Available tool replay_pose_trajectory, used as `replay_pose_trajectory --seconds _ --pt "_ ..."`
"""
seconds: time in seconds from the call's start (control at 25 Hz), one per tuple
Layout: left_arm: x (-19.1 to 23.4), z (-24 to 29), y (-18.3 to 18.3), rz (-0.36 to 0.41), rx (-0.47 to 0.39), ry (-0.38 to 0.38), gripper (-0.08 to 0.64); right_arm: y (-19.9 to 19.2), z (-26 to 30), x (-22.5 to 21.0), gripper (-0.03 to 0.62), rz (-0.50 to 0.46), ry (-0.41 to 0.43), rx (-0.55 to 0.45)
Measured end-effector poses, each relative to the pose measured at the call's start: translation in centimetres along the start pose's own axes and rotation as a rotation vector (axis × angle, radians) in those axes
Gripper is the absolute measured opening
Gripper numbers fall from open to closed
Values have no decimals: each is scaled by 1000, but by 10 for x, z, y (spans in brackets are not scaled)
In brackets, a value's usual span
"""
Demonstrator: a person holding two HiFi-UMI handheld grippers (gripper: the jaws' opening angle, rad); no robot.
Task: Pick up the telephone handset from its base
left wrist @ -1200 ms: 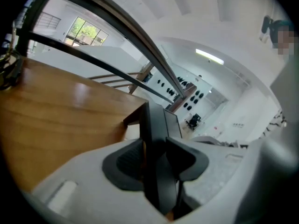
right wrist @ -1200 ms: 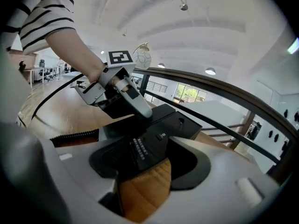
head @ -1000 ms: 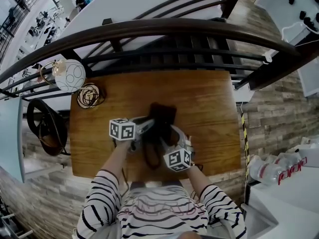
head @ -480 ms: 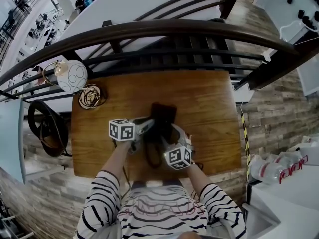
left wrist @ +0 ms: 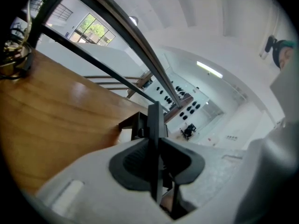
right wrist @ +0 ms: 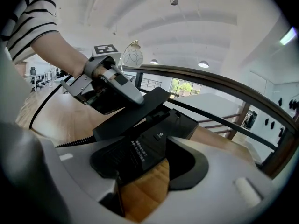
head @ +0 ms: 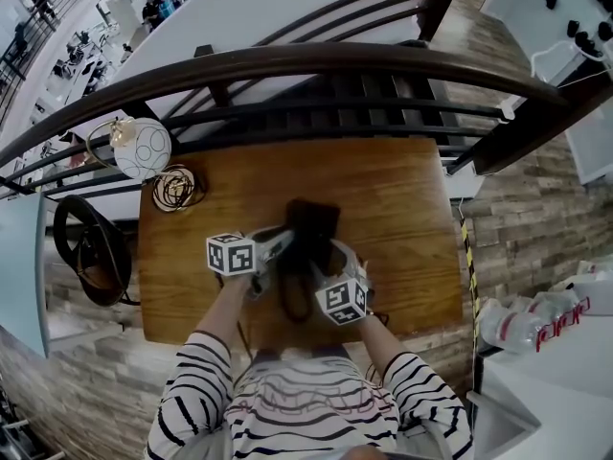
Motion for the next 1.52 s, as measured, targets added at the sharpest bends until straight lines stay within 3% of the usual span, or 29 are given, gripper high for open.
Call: replay_pose_trajectory --seconds 0.24,0.72,1.52 --pt "-11 -16 -5 1 -45 -15 75 -1 -15 1 216 117 -9 21" --pt "-55 -66 -15 62 -130 -69 74 14 -94 24 159 353 -95 -93" --pt "-101 -166 -56 155 -169 -152 72 53 -182 103 20 469 -301 -230"
Point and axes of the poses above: the fingertips, and each gripper's own axes: z forward along the fingers, x to its left, y out of its top, the point moved 10 cm from there along -z, backward along the fingers, and after that the axes turned 10 degrees about x, right-handed, at the moved point
